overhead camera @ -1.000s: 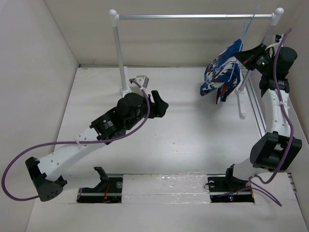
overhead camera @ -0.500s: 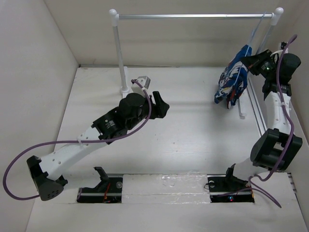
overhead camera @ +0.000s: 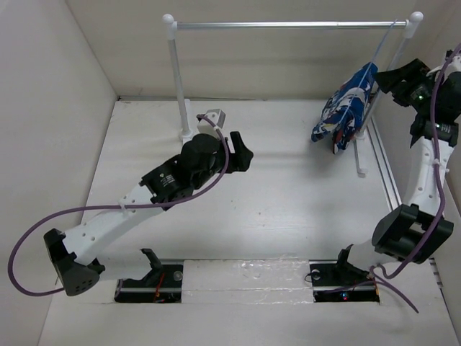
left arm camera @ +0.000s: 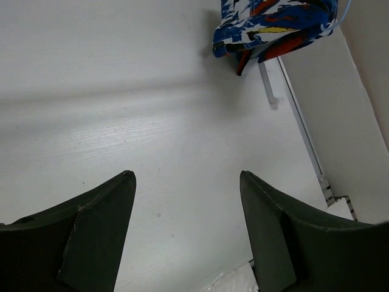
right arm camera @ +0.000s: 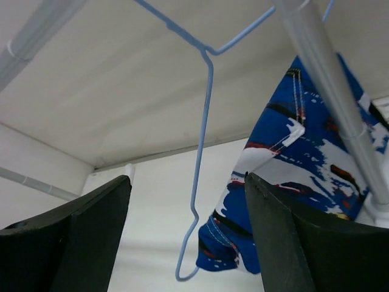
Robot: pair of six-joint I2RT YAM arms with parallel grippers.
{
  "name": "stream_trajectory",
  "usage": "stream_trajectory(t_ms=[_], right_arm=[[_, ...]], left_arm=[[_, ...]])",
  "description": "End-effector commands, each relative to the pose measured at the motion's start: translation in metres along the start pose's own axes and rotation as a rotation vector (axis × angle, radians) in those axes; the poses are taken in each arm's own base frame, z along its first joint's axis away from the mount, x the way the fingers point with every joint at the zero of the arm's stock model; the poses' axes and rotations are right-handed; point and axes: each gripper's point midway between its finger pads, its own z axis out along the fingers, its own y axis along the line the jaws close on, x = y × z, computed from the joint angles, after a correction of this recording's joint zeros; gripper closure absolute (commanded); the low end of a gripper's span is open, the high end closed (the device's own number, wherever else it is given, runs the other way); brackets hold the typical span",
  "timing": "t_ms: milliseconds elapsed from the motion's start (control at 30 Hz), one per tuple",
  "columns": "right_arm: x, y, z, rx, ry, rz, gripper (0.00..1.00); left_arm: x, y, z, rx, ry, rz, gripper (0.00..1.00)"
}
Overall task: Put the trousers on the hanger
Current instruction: Hang the hanger with trousers onto the clothesline
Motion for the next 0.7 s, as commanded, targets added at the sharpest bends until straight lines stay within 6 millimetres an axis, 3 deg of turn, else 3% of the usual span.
stream_trajectory(t_ms=[0, 67, 100, 133, 167, 200, 233, 267, 300, 333, 367, 467, 600, 667], right_arm=[[-0.046, 0.027, -0.033, 0.027, -0.098, -0.160, 0.19], [-0.057, 0.044, -0.045, 0.026, -0.118, -0.218, 0.09], [-0.060, 0.051, -0.049, 0.016, -0.128, -0.235, 0.06], [-0.060, 0.065, -0.058, -0.016, -0.134, -0.264, 0.05], [-0.056, 0.078, -0.061, -0.053, -0.132, -0.281, 0.05], [-0.050, 0.089, -0.063, -0.086, -0.129, -0.297, 0.00], [-0.039, 0.110, -0.064, -0.145, -0.118, -0.322, 0.00], [-0.019, 0.113, -0.062, -0.172, -0.083, -0.311, 0.00], [-0.011, 0.138, -0.077, -0.226, -0.100, -0.341, 0.00], [0.001, 0.152, -0.082, -0.276, -0.100, -0.363, 0.00], [0.020, 0.179, -0.087, -0.374, -0.095, -0.384, 0.00], [0.088, 0.203, -0.115, -0.510, -0.015, -0.415, 0.00], [0.177, 0.177, -0.156, -0.509, 0.172, -0.446, 0.00], [0.221, 0.144, -0.177, -0.433, 0.269, -0.455, 0.00]], left_arm=[[-0.043, -0.003, -0.004, -0.004, -0.086, -0.036, 0.35], [-0.055, -0.007, -0.004, 0.051, -0.077, -0.077, 0.35], [-0.073, 0.005, -0.002, 0.047, -0.115, -0.106, 0.35], [-0.086, 0.012, -0.003, 0.078, -0.130, -0.138, 0.35], [-0.082, 0.008, -0.005, 0.105, -0.113, -0.141, 0.35], [-0.094, 0.018, -0.007, 0.102, -0.136, -0.158, 0.35], [-0.095, 0.022, -0.009, 0.102, -0.140, -0.160, 0.34], [-0.098, 0.024, -0.015, 0.093, -0.155, -0.150, 0.33], [-0.098, 0.027, -0.017, 0.078, -0.162, -0.145, 0.32], [-0.093, 0.031, -0.019, 0.064, -0.149, -0.140, 0.31], [-0.090, 0.041, -0.022, 0.023, -0.159, -0.140, 0.31], [-0.068, 0.058, -0.030, -0.022, -0.125, -0.140, 0.31], [-0.033, 0.082, -0.042, -0.077, -0.085, -0.161, 0.31], [-0.011, 0.096, -0.047, -0.104, -0.053, -0.183, 0.31]])
